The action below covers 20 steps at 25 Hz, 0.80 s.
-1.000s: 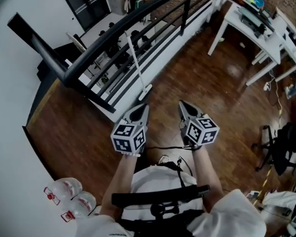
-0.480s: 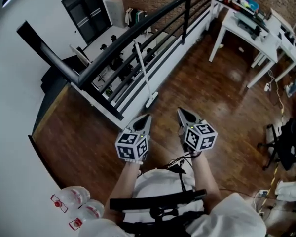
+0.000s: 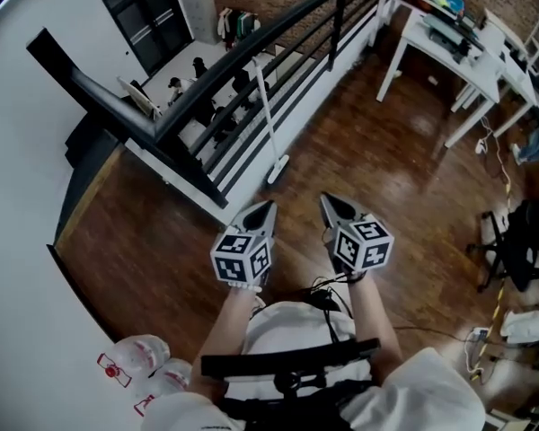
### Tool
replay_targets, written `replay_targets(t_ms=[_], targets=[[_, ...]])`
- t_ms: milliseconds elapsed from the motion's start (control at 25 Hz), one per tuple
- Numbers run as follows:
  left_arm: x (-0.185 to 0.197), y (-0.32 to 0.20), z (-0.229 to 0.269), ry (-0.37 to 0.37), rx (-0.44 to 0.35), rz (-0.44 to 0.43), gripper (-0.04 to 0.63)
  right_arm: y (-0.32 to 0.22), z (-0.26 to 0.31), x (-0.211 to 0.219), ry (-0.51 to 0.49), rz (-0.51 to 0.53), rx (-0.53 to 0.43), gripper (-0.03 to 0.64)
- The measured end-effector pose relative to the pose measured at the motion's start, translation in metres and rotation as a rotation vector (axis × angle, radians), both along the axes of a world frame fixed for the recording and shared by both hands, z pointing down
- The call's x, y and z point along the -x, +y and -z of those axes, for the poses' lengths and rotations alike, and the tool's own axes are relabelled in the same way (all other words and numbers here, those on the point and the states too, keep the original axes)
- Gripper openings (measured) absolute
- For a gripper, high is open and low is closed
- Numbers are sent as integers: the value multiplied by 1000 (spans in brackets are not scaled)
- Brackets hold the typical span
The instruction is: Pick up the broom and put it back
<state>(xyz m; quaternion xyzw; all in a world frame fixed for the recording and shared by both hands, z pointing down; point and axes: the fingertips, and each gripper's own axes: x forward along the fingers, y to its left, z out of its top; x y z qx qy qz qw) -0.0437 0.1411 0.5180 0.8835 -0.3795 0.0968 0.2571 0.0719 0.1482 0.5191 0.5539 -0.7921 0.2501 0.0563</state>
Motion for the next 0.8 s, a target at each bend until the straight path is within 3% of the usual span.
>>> replay_targets(t_ms=[800], targets=[[7, 7, 13, 26, -16, -19, -12, 9, 12, 8, 21, -18, -13, 11]])
